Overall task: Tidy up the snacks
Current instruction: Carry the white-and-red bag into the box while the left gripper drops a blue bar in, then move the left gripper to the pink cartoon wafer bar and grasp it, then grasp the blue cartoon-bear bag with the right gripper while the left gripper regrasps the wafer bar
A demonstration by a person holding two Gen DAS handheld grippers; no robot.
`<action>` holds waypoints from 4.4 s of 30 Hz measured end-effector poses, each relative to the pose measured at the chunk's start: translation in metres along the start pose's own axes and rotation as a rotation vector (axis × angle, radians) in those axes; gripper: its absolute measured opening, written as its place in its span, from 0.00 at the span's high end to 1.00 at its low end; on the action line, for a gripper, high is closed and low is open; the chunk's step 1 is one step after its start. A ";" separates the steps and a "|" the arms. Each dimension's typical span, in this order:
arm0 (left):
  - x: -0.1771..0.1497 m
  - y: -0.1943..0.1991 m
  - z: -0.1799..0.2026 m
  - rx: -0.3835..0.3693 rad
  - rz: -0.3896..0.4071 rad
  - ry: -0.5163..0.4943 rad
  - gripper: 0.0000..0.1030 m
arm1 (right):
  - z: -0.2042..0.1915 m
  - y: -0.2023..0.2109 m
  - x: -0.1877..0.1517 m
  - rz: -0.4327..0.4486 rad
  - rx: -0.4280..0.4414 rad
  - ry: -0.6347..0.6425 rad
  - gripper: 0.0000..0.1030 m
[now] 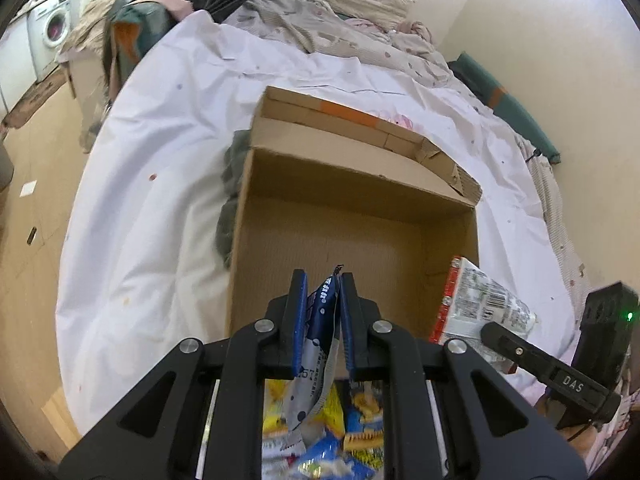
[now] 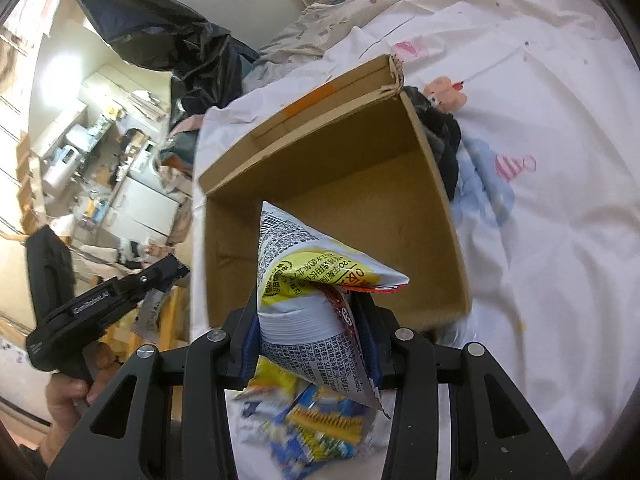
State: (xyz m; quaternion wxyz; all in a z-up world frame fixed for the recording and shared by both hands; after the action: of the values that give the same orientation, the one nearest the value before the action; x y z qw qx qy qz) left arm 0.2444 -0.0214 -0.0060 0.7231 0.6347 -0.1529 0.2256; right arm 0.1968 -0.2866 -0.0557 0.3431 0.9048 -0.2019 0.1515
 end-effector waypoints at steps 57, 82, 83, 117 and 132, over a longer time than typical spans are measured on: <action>-0.035 0.001 -0.044 0.137 0.036 -0.018 0.22 | -0.006 -0.007 -0.010 0.000 -0.099 0.044 0.16; -0.138 -0.091 -0.105 0.297 -0.433 0.238 0.22 | 0.013 0.022 -0.060 -0.007 -0.079 -0.098 0.16; -0.139 -0.095 -0.102 0.299 -0.445 0.230 0.20 | 0.013 0.022 -0.060 -0.009 -0.079 -0.101 0.16; -0.141 -0.053 -0.077 0.268 -0.374 0.065 0.79 | 0.034 0.005 -0.072 -0.120 -0.057 -0.202 0.16; -0.163 -0.077 -0.089 0.346 -0.421 -0.004 0.48 | 0.007 -0.099 -0.098 -0.470 -0.221 -0.045 0.21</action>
State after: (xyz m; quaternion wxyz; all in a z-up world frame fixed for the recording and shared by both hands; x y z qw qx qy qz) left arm 0.1401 0.0380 -0.1676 0.6346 0.7671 0.0218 0.0916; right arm 0.1588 -0.1980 -0.1566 0.4612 0.8869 -0.0090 0.0244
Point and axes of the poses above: each gripper's, at about its wrist camera, not at the fingertips, and y roughly against the way its jaws point, z to its right, x to its top, the point moved 1 cm from there along -y, roughly the way its jaws point, and after that the axes turned 10 degrees about x, right-handed, at the moved point
